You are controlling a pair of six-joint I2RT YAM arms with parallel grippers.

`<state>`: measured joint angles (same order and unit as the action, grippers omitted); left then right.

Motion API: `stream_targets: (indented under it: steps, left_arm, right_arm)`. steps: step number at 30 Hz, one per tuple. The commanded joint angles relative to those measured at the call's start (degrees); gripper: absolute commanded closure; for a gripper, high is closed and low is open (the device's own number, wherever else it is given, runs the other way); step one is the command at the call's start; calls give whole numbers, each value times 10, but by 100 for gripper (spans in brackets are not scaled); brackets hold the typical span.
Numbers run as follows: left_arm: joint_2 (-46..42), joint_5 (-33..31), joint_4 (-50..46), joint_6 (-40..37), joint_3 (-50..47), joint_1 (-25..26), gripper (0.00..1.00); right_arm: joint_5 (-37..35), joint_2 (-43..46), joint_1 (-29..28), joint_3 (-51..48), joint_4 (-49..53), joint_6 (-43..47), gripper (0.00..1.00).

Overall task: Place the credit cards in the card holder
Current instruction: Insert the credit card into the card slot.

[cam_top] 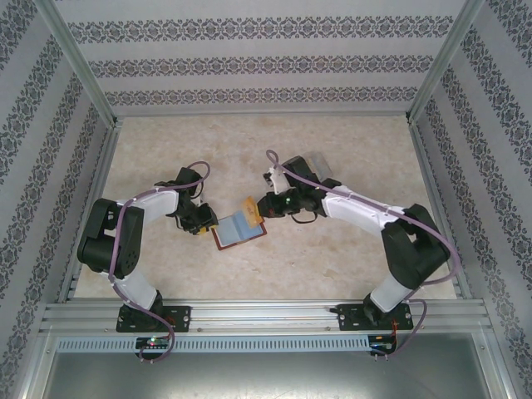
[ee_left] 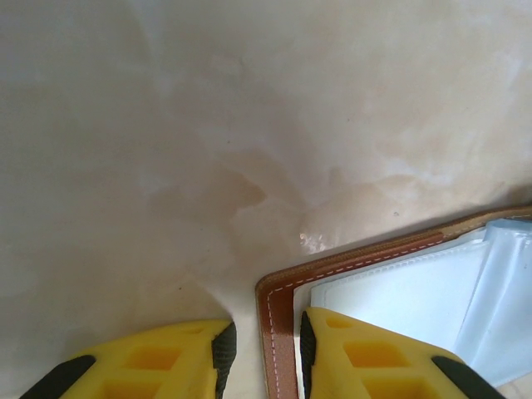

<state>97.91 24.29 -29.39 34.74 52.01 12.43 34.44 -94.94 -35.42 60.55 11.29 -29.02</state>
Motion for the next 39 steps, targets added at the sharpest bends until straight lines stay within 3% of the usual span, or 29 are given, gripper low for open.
stream_targets:
  steps: [1, 14, 30, 39]
  left_arm:
    - [69, 29, 168, -8, -14, 34, 68]
    - [67, 24, 168, -6, -22, 36, 68]
    - [72, 24, 186, -1, -32, 36, 69]
    - [69, 21, 183, -3, -33, 36, 68]
  right_arm:
    - [44, -50, -5, 1, -74, -41, 100]
    - [70, -154, -20, 13, -105, -44, 100]
    - [78, -196, -16, -21, -204, -108, 100]
    - [64, -197, -47, -30, -228, -127, 100]
